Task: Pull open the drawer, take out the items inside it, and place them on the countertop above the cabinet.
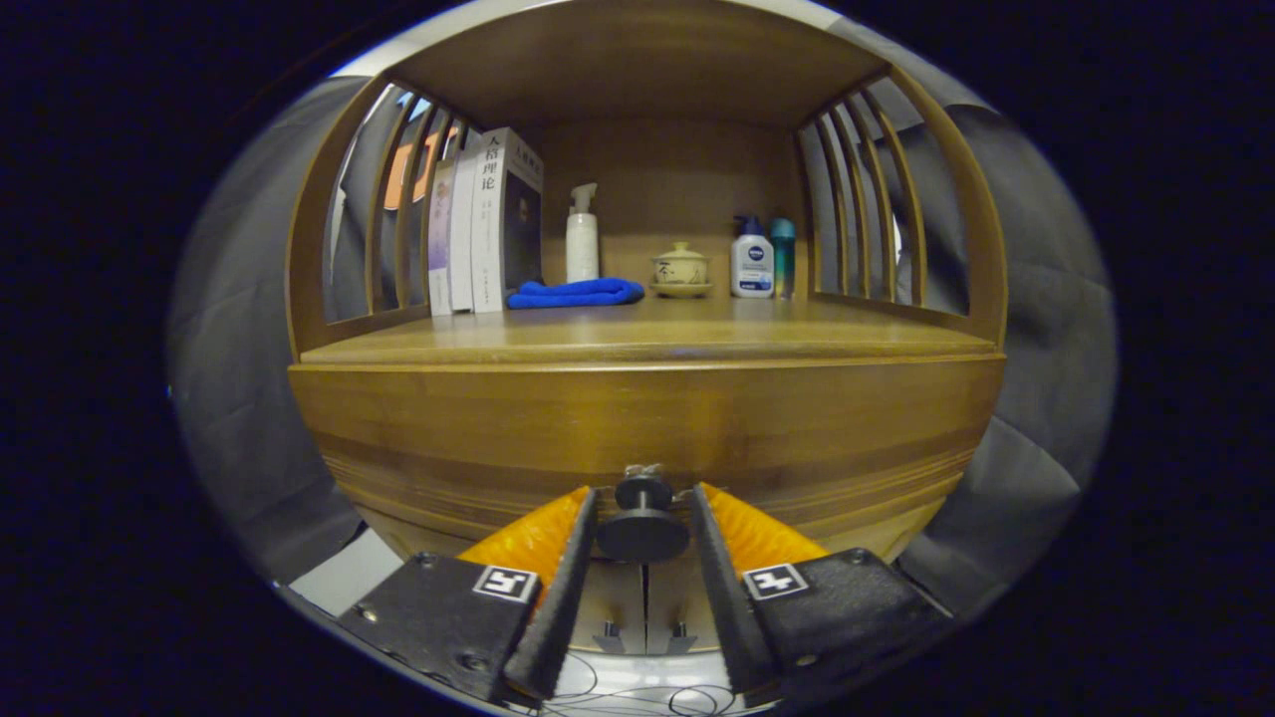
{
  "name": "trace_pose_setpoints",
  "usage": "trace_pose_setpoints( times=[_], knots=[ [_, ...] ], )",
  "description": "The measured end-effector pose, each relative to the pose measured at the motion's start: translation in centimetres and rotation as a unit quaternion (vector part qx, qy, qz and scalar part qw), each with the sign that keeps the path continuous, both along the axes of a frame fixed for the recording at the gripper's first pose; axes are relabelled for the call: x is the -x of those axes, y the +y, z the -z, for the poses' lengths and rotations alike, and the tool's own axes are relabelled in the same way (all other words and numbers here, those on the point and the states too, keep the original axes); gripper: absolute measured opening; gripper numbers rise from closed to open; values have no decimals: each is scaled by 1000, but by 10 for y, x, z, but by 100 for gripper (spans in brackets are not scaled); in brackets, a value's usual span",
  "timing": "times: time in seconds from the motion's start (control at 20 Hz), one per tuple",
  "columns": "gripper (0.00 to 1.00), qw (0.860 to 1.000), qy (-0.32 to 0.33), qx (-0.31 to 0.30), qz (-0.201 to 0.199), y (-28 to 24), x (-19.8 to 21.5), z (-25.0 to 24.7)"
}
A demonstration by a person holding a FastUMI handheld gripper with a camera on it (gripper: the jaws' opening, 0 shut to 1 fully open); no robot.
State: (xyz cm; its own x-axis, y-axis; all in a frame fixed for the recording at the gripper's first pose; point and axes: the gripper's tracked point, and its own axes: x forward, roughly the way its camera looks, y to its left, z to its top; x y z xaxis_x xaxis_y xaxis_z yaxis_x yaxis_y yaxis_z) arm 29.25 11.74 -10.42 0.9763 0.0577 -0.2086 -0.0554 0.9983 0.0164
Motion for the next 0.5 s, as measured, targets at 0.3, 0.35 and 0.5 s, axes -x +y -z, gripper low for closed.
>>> trace_pose_setpoints(
  times=[0.3, 0.35, 0.5],
  knots=[
    [39, 1000, -4, 7, 15, -3, 1, 1],
    [38, 1000, -3, 7, 15, -2, 0, 0],
    [35, 1000, 4, 5, 19, -2, 5, 1]
  ],
)
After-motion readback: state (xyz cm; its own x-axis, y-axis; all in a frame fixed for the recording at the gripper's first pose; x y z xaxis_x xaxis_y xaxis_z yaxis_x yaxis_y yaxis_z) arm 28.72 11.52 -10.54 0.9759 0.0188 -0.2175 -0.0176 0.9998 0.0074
